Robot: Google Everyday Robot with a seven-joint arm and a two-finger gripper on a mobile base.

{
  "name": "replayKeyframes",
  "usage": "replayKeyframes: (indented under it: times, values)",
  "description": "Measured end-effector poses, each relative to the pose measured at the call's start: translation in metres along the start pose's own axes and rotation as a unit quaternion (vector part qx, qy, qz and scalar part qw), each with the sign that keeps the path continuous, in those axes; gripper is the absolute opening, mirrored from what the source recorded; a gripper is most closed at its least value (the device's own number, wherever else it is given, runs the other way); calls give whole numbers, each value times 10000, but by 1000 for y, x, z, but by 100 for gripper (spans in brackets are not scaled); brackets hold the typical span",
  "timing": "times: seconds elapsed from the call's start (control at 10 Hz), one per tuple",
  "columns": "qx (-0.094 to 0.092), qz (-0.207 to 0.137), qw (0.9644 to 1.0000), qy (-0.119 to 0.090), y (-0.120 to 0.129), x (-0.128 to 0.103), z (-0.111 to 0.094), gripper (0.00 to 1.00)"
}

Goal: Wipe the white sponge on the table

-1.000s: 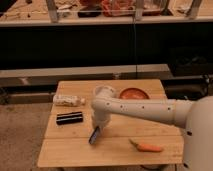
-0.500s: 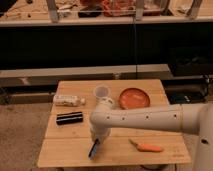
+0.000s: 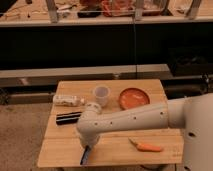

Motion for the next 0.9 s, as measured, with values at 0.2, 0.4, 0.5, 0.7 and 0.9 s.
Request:
replayKeyframes:
  times: [0.2, 0.4, 0.5, 0.7, 0.9]
  values:
    - [47, -290, 9996, -15, -33, -3, 2, 1]
    - [120, -410, 9991, -82, -50, 10, 4, 1]
    - [176, -363, 9991, -117, -55, 22, 5, 1]
    - [249, -289, 9992, -130, -70, 44, 4, 1]
    - [304, -237, 9992, -137, -82, 57, 0, 1]
